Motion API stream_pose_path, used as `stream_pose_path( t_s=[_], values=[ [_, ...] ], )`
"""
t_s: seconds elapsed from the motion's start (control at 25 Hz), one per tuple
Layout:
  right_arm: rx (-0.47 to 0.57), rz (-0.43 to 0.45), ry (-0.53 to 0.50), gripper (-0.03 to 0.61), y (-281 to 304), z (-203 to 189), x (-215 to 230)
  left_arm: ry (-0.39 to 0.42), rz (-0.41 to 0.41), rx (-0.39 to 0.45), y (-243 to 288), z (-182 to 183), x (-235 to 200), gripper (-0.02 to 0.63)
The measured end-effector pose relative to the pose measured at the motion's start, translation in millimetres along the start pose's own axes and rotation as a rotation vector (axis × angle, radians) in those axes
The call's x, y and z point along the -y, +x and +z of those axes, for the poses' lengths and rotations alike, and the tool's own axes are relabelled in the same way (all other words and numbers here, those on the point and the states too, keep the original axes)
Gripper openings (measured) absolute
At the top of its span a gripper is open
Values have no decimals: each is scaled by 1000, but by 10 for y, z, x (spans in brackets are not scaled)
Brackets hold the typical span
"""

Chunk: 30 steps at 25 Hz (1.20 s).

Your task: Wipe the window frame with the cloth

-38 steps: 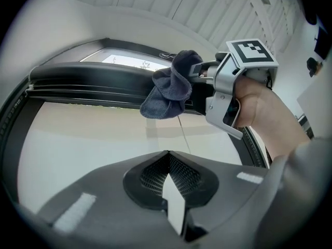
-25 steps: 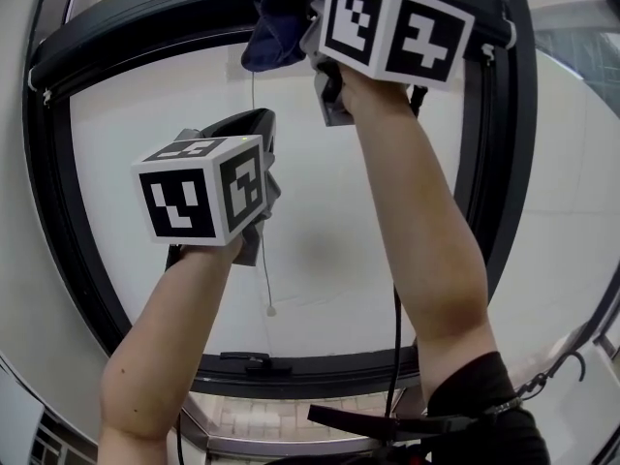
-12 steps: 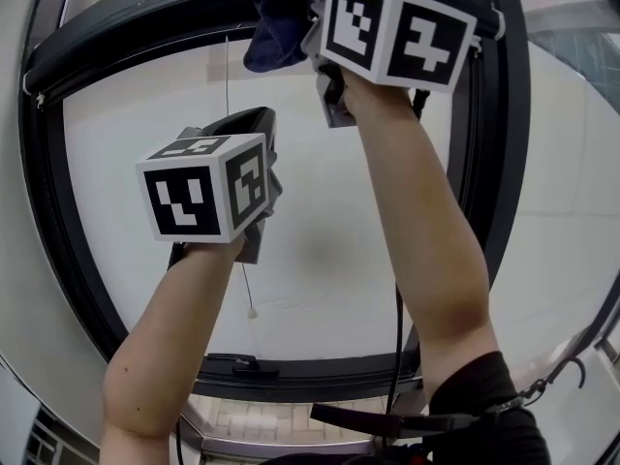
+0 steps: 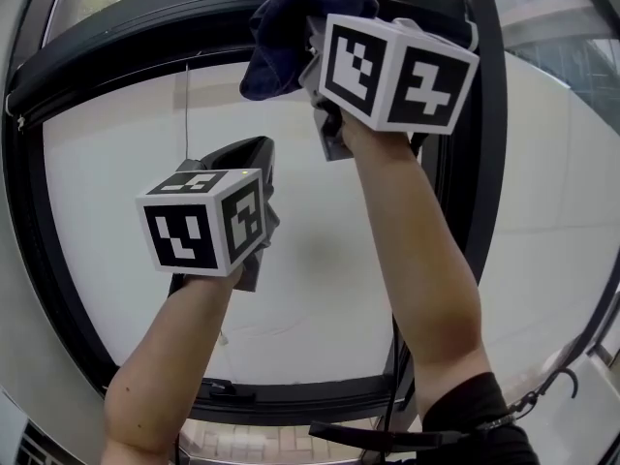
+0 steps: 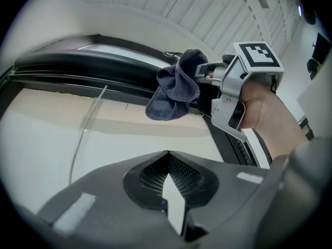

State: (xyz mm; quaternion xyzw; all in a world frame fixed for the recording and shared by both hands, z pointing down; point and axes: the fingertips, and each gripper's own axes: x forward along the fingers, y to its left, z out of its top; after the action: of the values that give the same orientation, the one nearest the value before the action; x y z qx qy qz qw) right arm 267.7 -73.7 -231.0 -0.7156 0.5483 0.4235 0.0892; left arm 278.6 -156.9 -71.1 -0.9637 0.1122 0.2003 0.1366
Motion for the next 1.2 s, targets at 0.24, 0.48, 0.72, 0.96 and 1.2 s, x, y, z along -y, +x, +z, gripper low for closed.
stream_pose_path(
  t_s=[0.24, 0.48, 0.72, 0.96, 1.2],
  values=[
    [0, -20, -22, 49, -128, 56, 233, -17, -36, 16, 147, 12, 235, -6],
    [-3, -59, -32, 51, -341, 138, 551, 3, -78, 40, 248, 108, 593, -6],
    [-21, -116, -50, 51, -480, 178, 862, -3, -130, 42, 346, 109, 853, -6],
    [-34, -154, -67, 51, -652, 227, 1175, -4, -153, 55, 418, 135, 1089, -6],
    [-45, -197, -86, 51, -816, 248, 1428, -19, -185, 60, 461, 124, 1264, -6]
  ],
)
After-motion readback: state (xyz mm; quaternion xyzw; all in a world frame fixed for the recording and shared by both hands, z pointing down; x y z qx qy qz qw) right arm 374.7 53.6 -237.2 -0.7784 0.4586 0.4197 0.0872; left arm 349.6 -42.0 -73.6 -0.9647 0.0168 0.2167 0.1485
